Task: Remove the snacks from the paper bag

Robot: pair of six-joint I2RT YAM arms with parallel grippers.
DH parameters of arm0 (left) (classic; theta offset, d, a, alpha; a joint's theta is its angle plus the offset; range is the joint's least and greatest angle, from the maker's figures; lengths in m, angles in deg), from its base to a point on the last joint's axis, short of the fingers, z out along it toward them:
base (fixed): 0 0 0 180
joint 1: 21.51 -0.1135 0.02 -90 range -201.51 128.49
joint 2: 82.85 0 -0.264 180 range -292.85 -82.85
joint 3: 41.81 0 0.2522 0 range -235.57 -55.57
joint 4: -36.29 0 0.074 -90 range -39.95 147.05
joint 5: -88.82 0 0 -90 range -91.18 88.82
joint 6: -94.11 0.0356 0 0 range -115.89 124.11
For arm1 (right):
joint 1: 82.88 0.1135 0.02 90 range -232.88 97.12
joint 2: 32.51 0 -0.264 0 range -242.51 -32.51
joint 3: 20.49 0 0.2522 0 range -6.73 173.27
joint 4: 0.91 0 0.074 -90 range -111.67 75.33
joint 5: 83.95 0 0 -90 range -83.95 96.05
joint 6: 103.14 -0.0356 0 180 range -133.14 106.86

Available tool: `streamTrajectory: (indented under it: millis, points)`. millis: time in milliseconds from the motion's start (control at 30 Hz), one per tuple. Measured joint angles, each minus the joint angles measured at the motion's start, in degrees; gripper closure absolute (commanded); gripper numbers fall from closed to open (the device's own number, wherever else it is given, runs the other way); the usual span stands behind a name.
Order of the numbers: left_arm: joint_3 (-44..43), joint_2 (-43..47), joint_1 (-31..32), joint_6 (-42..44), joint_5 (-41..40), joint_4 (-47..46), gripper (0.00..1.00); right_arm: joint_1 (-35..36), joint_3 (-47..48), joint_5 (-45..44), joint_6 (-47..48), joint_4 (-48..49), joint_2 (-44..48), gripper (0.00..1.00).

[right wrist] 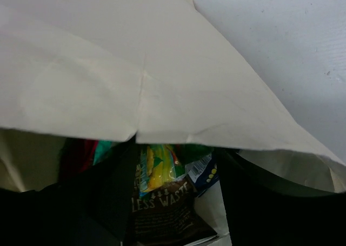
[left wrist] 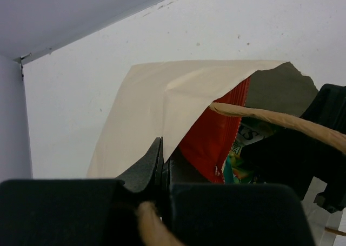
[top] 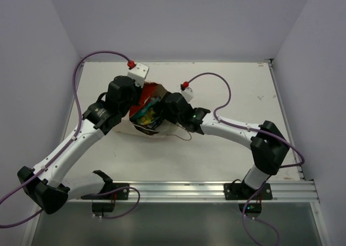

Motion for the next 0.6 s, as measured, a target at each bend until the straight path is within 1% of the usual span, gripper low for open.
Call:
streamTrajectory:
  millis: [133,267,600]
  points:
    - [-0.44,-0.48,0.0,-1.2,-0.33,0.15,1.0,0.0,0.0,0.04,-1.66,-0.48,1.81,0.38]
    - [-1.07,-1.01,0.0,-2.05,-0.59,0.42,1.0,0.0,0.0,0.22,-3.28,-1.11,1.7,0.39]
    - [-2.03,-1.55,0.0,-3.45,-0.55,1.55,1.0,0.0,0.33,1.62,-6.8,-2.1,-3.52,0.4]
